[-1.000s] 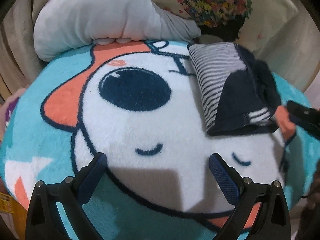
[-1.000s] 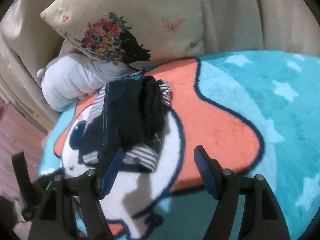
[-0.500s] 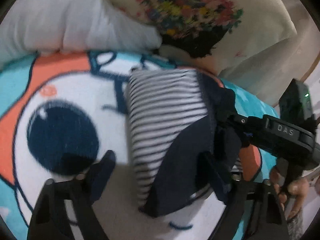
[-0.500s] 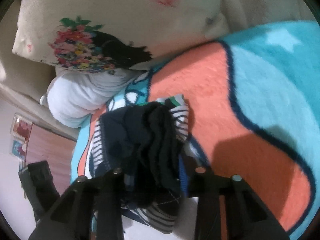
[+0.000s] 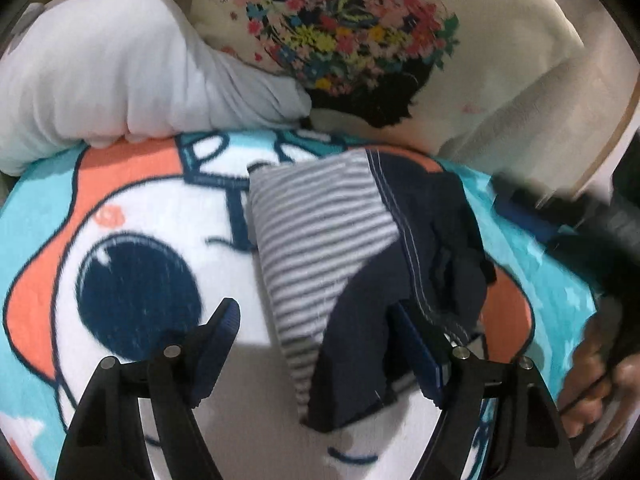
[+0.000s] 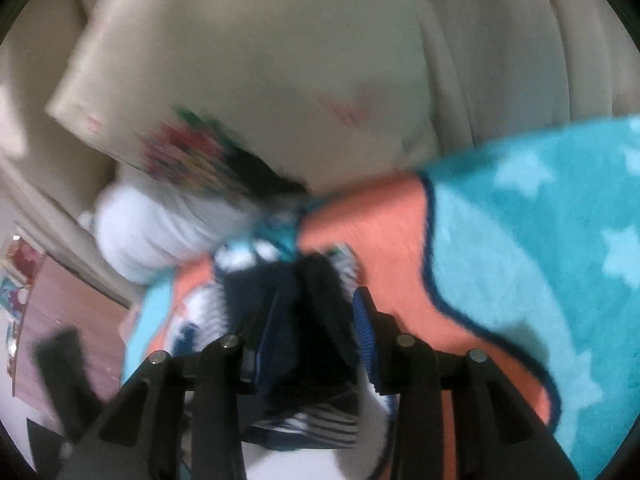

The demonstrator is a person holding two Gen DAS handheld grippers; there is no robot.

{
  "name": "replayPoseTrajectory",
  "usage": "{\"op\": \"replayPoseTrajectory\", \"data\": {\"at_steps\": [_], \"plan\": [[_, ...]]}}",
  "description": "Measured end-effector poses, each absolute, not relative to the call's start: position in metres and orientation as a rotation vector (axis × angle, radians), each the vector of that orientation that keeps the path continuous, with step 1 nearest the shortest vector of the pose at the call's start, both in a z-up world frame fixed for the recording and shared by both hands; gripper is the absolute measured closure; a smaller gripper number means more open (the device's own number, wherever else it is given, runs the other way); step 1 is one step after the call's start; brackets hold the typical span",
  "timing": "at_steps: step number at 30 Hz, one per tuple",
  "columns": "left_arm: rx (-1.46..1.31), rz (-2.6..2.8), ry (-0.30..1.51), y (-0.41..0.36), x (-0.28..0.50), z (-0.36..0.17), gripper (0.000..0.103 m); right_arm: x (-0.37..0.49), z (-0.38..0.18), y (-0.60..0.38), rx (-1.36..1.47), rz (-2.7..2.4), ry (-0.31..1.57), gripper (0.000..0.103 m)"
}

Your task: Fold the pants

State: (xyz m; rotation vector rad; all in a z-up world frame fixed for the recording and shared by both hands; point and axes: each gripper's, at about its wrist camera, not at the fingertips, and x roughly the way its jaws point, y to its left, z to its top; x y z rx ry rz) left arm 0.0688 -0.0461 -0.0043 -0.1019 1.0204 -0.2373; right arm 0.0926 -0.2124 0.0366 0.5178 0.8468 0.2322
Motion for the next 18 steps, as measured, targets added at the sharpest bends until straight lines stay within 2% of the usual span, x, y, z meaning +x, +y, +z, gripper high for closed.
{"op": "replayPoseTrajectory", "data": {"at_steps": [3, 7, 9, 11, 13, 14, 16, 18], "plan": [[-0.098, -0.229, 1.01, -0.047, 0.063, -0.009, 0.021, 0.092, 0.039, -0.203, 0.569, 0.36, 0.843, 0.066], [-0.126, -0.22, 0.959, -0.04, 0.053, 0.0, 0.021, 0.107, -0.001, -0.194, 0.592, 0.335, 0.97, 0.061], [-0.108, -0.188, 0.9, -0.034, 0.043, 0.011, 0.021, 0.103, -0.002, -0.197, 0.595, 0.316, 0.935, 0.062], [-0.07, -0.126, 0.81, -0.027, 0.032, 0.024, 0.019, 0.093, 0.012, -0.192, 0.534, 0.288, 0.9, 0.06], [-0.009, -0.019, 0.666, -0.021, 0.013, 0.042, 0.013, 0.08, 0.026, -0.19, 0.478, 0.265, 0.85, 0.049], [0.016, 0.027, 0.589, -0.019, 0.002, 0.051, 0.011, 0.072, 0.031, -0.188, 0.447, 0.247, 0.825, 0.047], [0.04, 0.072, 0.481, -0.015, -0.016, 0.066, 0.0, 0.059, 0.035, -0.184, 0.416, 0.232, 0.803, 0.046], [0.033, 0.083, 0.388, -0.013, -0.035, 0.079, 0.0, 0.046, 0.037, -0.179, 0.37, 0.212, 0.801, 0.046]]}}
